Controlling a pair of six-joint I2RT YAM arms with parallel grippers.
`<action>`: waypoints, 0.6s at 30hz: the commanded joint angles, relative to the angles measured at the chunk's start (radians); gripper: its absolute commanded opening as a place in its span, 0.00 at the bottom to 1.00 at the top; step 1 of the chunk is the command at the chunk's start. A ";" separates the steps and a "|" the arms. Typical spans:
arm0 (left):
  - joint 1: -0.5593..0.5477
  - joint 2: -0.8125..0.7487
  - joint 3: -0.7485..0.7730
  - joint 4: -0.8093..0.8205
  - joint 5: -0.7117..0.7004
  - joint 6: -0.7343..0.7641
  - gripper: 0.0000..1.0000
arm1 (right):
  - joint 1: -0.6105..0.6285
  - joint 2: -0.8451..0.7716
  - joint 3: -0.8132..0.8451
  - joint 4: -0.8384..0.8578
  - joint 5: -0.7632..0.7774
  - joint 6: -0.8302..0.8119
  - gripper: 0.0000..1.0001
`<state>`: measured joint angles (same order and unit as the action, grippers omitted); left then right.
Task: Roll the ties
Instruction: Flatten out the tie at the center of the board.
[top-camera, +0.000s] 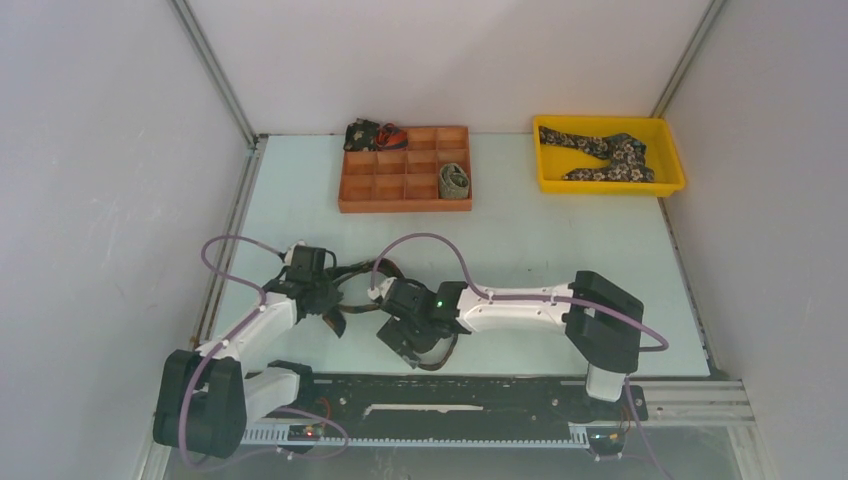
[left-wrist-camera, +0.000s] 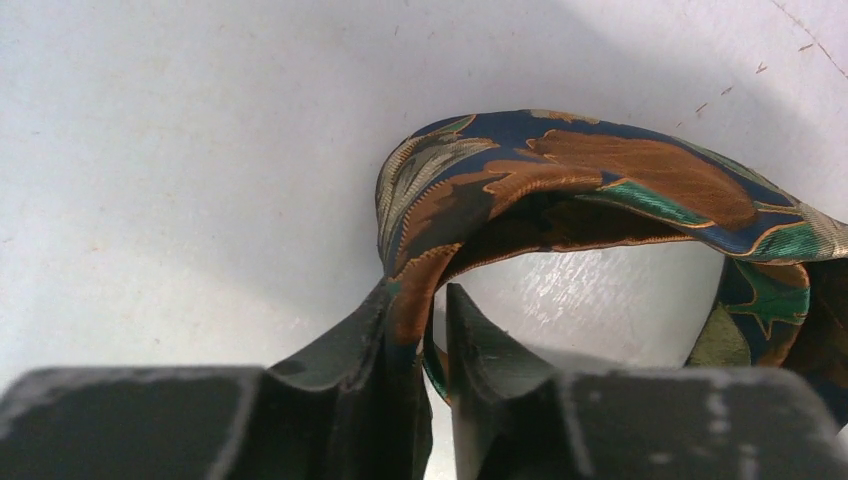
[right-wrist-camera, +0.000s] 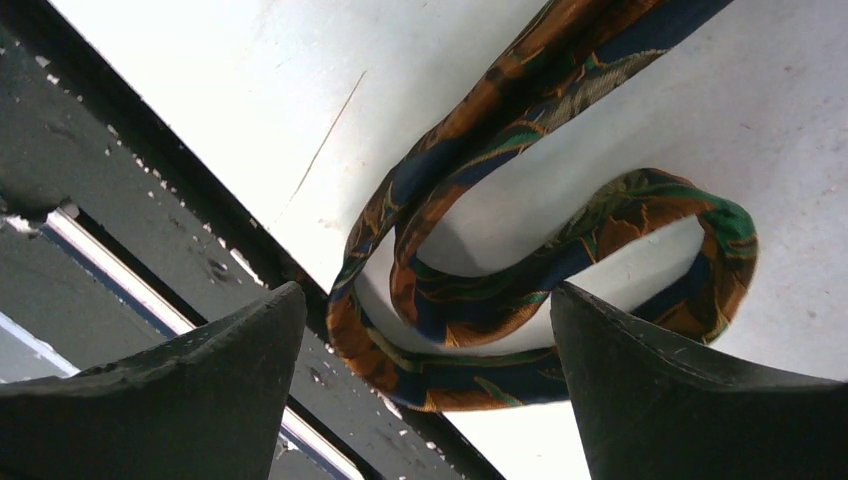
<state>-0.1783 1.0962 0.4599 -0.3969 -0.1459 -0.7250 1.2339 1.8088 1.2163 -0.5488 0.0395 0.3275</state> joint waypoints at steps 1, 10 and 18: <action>-0.003 -0.010 0.006 0.027 -0.002 0.018 0.22 | 0.021 -0.093 0.050 -0.043 0.114 -0.031 0.94; -0.003 -0.030 0.027 0.002 -0.019 0.049 0.00 | 0.041 -0.052 0.086 -0.009 0.118 -0.068 0.95; -0.003 -0.058 0.051 -0.042 -0.029 0.070 0.00 | 0.056 0.060 0.084 0.025 0.040 -0.051 0.90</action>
<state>-0.1791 1.0637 0.4606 -0.4202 -0.1535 -0.6861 1.2751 1.8339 1.2728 -0.5606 0.1230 0.2771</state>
